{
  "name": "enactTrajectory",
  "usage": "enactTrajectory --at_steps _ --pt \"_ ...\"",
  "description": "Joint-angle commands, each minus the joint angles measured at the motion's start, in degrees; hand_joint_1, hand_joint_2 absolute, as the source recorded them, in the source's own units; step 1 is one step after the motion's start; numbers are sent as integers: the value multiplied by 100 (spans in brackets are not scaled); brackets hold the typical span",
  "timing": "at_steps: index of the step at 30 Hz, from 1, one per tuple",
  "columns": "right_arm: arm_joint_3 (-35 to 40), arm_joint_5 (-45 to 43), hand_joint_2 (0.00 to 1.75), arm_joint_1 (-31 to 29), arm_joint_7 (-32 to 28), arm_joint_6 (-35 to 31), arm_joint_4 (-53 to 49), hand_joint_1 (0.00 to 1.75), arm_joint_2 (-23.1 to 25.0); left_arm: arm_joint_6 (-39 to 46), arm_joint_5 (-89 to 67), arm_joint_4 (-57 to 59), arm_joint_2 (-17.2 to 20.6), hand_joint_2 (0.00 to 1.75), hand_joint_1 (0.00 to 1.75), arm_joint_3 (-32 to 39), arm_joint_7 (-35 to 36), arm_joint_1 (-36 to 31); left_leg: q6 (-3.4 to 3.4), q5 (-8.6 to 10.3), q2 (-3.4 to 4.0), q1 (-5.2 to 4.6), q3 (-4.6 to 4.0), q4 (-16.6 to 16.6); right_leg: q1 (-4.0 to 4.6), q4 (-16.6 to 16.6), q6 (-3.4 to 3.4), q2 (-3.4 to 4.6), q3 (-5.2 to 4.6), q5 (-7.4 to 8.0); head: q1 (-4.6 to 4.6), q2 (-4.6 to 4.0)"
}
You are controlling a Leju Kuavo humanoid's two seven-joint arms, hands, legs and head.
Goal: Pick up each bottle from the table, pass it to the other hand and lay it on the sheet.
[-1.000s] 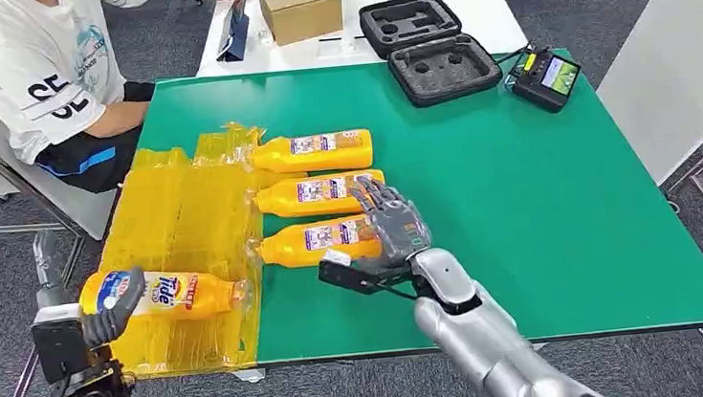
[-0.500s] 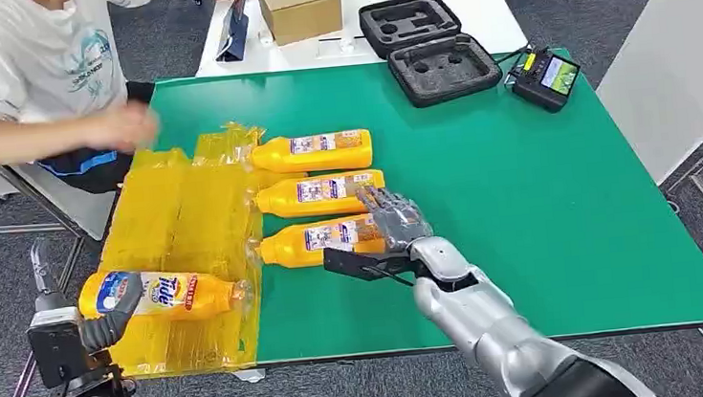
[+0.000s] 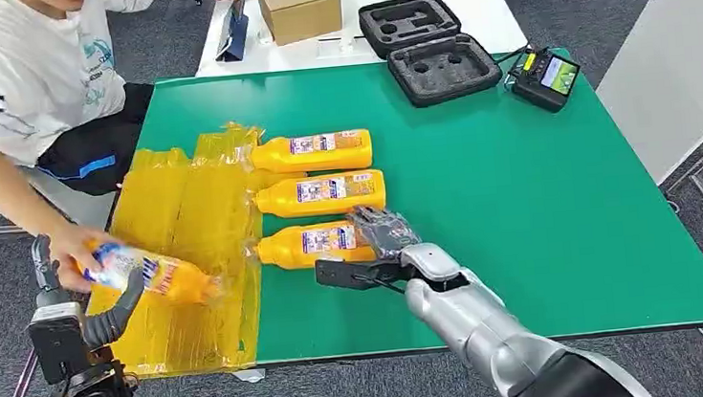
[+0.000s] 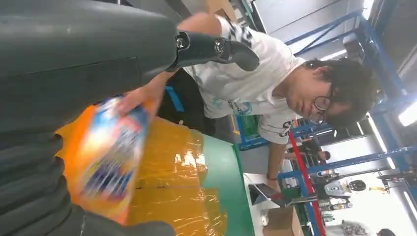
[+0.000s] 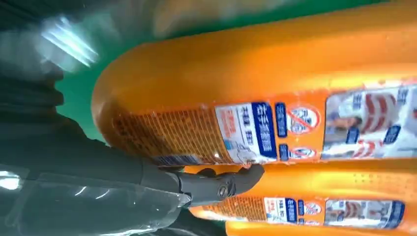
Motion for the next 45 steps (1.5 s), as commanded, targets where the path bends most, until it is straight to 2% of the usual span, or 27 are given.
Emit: enactTrajectory --at_steps 1,6,10,12,13,14,15,16,18,22,24,34,36,37,39,42,43,44,45 --pt "-98 -24 175 -278 -17 54 538 0 59 -19 15 326 -112 175 0 142 25 -217 -1 -4 -10 -3 18 -5 -4 -1 -1 -4 18 -8 0 0" --pt "-98 -24 175 -278 -17 54 538 0 59 -19 15 326 -112 175 0 142 25 -217 -1 -3 -10 -3 15 -5 -4 -1 -1 -5 16 -7 0 0" --pt "-93 -149 175 -245 -162 311 559 3 98 -18 13 374 -102 175 0 157 30 -242 -1 -6 -12 -4 24 -5 -4 0 -1 -5 24 -10 0 0" --pt "-64 -168 175 -225 -178 375 582 31 123 -24 18 437 -93 175 0 164 38 -285 -2 -6 -13 -2 27 -6 -3 -2 -2 -6 28 -10 0 0" --pt "-72 -196 175 -220 -184 410 591 38 132 -27 20 467 -88 175 0 166 41 -303 -1 -4 -10 -1 19 -5 -1 -4 -1 -4 20 -6 0 0" --pt "-74 -225 175 -218 -184 464 602 56 126 -29 23 500 -77 175 0 174 45 -327 -1 -5 -13 -2 28 -8 -3 -4 -1 -6 28 -9 0 0" --pt "-80 -246 175 -219 -181 476 602 82 121 -35 34 520 -75 175 0 180 53 -338 -1 -2 -8 -1 17 -6 -1 -4 -1 -3 16 -4 0 0" --pt "-77 -280 175 -220 -175 469 603 134 99 -36 38 536 -69 175 0 191 56 -343 -2 -4 -16 -2 27 -7 -2 -4 -2 -9 27 -9 -2 0" --pt "-44 -278 175 -232 -162 476 606 147 83 -59 63 531 -66 175 0 198 67 -333 -1 -3 -19 -2 27 -8 -2 -5 -2 -12 29 -9 0 0" --pt "-55 -448 175 -206 -251 566 592 155 59 -97 87 534 -66 175 0 177 75 -345 -1 -2 -11 -1 21 -6 -1 -5 0 -6 21 -5 0 0" --pt "-53 -514 175 -190 -298 562 582 171 56 -99 89 557 -65 175 0 161 77 -361 0 -1 -14 -2 20 -7 -2 -4 0 -9 19 -6 0 0" --pt "-72 -928 175 -134 -630 518 490 175 44 -149 133 559 -73 175 0 142 103 -339 -1 -2 -14 -2 24 -7 -2 -5 -1 -9 22 -7 -2 0" --pt "-319 -1451 175 24 -1501 444 197 175 69 -267 218 539 -82 175 0 127 118 -314 -2 -4 -17 -1 32 -10 -1 -8 -1 -11 31 -9 0 0" --pt "-561 -1921 175 168 -2240 318 -30 175 98 -409 352 516 -111 175 0 121 147 -284 -2 -9 -22 -1 44 -10 -2 -7 -2 -13 44 -16 0 0" --pt "-833 -2580 175 368 -2950 284 -391 175 172 -769 777 421 -177 175 0 128 333 -170 -1 -7 -20 0 36 -10 0 -10 -1 -13 36 -12 0 0" --pt "-843 -3045 175 541 -3210 249 -737 175 214 -1113 1141 293 -209 175 0 114 438 47 -1 -12 -7 -2 33 -6 -2 -4 -1 -1 29 -15 -2 0" --pt "-740 -3565 175 833 -3213 146 -1413 175 208 -1396 1428 121 -244 175 0 113 556 247 -1 -17 -9 -4 42 -9 -5 -3 -1 0 38 -21 0 0" --pt "-702 -3597 175 823 -3213 132 -1400 175 204 -1402 1431 100 -252 175 0 113 553 286 0 -8 -1 -1 16 -4 -1 -3 0 5 14 -8 0 0" --pt "-613 -3985 175 1005 -3213 -1 -1880 175 204 -1660 1674 6 -269 175 0 97 661 401 0 -6 0 0 13 -5 0 -5 0 5 12 -5 -2 0"
